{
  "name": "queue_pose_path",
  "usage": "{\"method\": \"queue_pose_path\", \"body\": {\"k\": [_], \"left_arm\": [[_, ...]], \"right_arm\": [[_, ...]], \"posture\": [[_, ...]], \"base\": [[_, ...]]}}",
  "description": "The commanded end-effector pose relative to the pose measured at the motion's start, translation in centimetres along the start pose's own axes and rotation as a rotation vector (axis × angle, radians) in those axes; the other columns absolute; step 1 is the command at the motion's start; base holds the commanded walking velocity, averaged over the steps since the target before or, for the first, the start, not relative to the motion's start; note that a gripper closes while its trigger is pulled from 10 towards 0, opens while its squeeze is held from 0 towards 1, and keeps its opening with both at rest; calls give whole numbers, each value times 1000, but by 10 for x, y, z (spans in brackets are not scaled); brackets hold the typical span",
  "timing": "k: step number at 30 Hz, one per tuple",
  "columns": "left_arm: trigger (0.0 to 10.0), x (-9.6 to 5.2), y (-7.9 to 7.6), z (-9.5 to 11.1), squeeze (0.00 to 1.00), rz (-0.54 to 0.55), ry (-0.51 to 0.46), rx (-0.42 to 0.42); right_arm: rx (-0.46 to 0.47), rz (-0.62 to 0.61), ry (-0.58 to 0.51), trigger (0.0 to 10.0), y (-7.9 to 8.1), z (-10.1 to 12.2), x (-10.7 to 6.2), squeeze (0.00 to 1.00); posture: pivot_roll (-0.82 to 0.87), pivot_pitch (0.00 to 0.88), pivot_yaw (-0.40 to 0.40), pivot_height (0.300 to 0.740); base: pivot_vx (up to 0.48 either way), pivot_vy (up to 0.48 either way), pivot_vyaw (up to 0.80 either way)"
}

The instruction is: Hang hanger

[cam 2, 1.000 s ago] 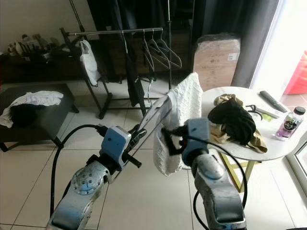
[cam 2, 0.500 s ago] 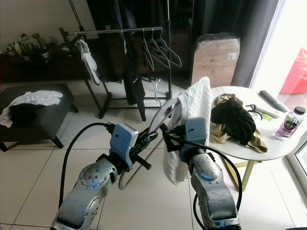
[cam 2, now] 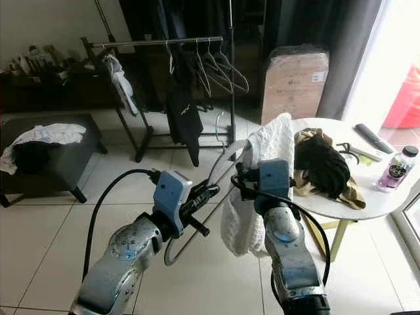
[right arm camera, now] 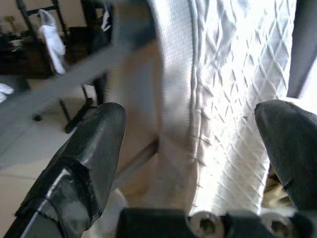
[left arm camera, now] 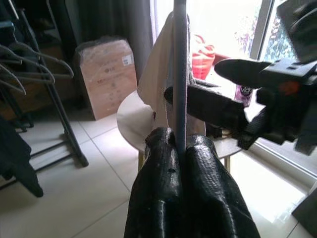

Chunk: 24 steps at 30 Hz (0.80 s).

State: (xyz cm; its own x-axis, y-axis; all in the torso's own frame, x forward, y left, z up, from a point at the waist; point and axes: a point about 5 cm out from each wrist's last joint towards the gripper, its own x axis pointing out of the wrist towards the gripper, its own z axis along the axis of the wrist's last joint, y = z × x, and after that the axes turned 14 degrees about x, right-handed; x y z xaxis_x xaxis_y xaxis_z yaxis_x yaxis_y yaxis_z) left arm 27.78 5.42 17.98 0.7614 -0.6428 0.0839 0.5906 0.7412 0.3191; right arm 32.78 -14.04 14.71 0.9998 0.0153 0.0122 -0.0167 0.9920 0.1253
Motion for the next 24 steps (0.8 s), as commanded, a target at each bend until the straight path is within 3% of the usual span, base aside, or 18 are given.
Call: {"method": "queue_pose_path", "body": {"k": [1,5,9,12,24], "left_arm": [[10000,1,3,18,0,2,-71,18],[10000,1,3,19,0,1,-73,13],[10000,0,3,20,0,1,-73,11],[10000,0,4,20,0,2,-70,9],[10000,0,4,21,0,0,-67,7]], "right_arm": [[-20,-15,-9,10000,0,-1,2,0],[-69,-23,3,10000,0,-7,4,0],[-90,-115,-39,10000,-10,-6,5,0],[-52,-142,-66,10000,-14,-3,5,0],[-55,-131,-69,10000,-8,-5,11,0]], "posture": [[-54,85,52,740],[-52,88,51,740],[-49,94,54,740],[-50,96,54,740],[-44,99,58,740]], "base": [[0,0,0],[0,0,0],[0,0,0],[0,0,0],[0,0,0]]}}
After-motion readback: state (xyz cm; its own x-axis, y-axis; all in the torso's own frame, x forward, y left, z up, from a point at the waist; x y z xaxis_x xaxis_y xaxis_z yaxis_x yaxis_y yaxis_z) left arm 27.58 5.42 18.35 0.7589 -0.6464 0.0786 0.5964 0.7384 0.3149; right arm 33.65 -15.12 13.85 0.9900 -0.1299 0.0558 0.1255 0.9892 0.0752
